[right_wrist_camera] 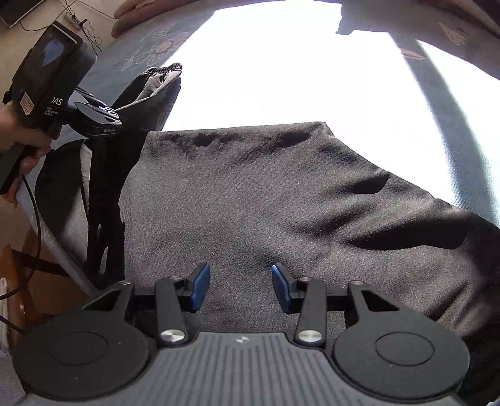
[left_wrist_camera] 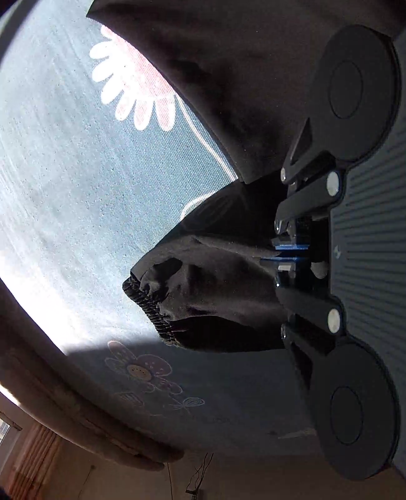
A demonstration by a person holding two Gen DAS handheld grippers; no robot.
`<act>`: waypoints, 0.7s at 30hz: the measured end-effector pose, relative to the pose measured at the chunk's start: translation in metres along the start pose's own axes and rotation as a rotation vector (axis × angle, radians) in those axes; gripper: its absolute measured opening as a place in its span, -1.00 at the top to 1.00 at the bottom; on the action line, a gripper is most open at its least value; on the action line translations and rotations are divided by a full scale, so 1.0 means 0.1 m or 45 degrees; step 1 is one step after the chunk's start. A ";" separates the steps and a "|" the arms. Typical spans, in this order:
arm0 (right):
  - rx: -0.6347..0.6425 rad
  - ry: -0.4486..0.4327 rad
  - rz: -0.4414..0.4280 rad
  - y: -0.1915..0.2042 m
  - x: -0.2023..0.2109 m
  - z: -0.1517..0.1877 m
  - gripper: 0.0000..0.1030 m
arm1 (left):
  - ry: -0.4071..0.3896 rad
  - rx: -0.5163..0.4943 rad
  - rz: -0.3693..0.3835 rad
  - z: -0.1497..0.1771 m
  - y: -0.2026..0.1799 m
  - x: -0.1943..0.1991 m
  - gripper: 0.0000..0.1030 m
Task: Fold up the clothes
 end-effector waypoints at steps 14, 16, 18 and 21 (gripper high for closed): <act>0.098 -0.017 0.008 0.25 -0.17 -0.27 0.06 | 0.188 0.083 -0.101 0.92 0.85 -0.02 0.96; 0.099 -0.008 0.007 0.37 -0.23 -0.30 0.06 | 0.215 0.100 -0.083 1.08 0.93 -0.08 0.95; 0.099 0.009 -0.008 0.52 -0.31 -0.33 0.06 | 0.229 0.103 -0.066 1.24 0.98 -0.13 0.94; 0.121 0.043 -0.023 0.73 -0.44 -0.35 0.06 | 0.226 0.117 -0.037 1.42 1.01 -0.20 0.90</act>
Point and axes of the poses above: each gripper's, at about its wrist camera, not at the fingertips, and x roughly against the way its jaws point, y to its left, z to its underside, the point moved 7 cm from there along -x, roughly the way its jaws point, and after that the axes turned 8 degrees about -z, right-handed, at the moved point
